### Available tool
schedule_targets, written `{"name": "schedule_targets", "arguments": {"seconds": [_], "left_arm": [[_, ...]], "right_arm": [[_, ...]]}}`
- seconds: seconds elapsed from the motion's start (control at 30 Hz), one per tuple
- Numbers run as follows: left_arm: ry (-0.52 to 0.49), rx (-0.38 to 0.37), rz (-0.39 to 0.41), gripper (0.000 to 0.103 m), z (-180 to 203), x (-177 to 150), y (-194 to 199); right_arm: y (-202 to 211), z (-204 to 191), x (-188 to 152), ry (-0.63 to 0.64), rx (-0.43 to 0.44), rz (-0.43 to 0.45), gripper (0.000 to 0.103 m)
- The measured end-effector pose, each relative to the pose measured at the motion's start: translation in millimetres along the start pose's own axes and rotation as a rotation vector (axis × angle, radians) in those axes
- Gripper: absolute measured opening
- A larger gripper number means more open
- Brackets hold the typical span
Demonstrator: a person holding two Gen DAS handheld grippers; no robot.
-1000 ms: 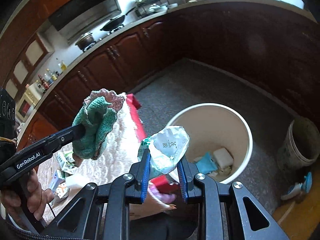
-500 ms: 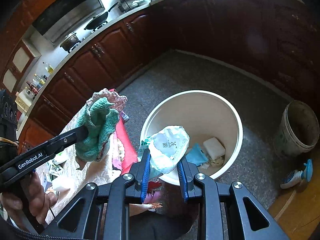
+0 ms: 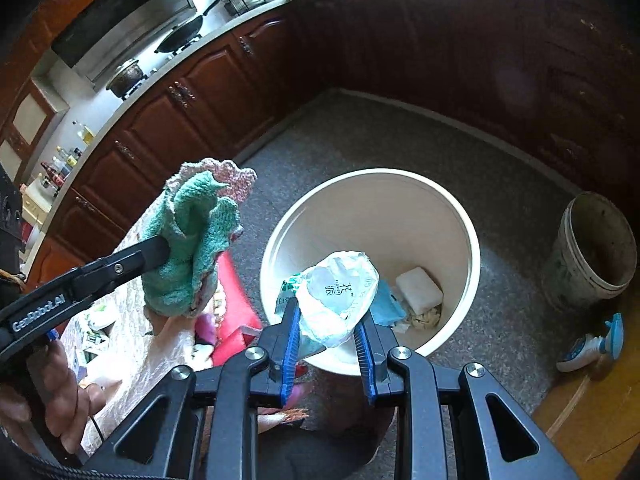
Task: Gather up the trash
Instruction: 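Carry the green towel and plastic bag over the bucket and open both tools, then move both open tools back over the trash on the table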
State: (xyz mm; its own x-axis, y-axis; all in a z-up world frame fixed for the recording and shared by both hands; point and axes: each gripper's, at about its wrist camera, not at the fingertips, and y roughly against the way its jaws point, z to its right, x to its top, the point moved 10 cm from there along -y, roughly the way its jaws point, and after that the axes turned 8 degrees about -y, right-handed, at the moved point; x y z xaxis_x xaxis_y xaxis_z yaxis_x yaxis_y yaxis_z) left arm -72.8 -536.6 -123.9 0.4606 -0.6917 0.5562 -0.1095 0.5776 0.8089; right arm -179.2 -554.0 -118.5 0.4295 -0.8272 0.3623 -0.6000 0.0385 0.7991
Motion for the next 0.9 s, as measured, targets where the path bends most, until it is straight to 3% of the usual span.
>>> {"name": "schedule_targets", "arguments": {"seconds": [0.07,0.13,0.17,0.3,0.9], "left_arm": [[0.011,-0.006,-0.01,0.025,-2.5,-2.1,-1.5],[0.016,-0.015,-0.017,0.032,-3.5,-5.2,-2.6],[0.017,-0.018,-0.019,0.032,-4.4,-6.7,-1.9],[0.02,-0.011,-0.02,0.04,-7.4,-11.7,0.0],[0.021,0.081,0.019,0.04,-17.0,-21.8,27.2]], "right_arm": [[-3.3,0.5,-1.1,-0.002,-0.006,-0.008,0.026],[-5.8,1.4,-1.0,0.0,-0.024,-0.006,0.048],[-6.0,2.1,-0.8,0.0,-0.033,0.002,0.052],[-8.6,3.7,-4.0,-0.011,-0.022,-0.011,0.052],[-3.0,-3.6,-16.5,0.007,-0.019,-0.021,0.053]]}}
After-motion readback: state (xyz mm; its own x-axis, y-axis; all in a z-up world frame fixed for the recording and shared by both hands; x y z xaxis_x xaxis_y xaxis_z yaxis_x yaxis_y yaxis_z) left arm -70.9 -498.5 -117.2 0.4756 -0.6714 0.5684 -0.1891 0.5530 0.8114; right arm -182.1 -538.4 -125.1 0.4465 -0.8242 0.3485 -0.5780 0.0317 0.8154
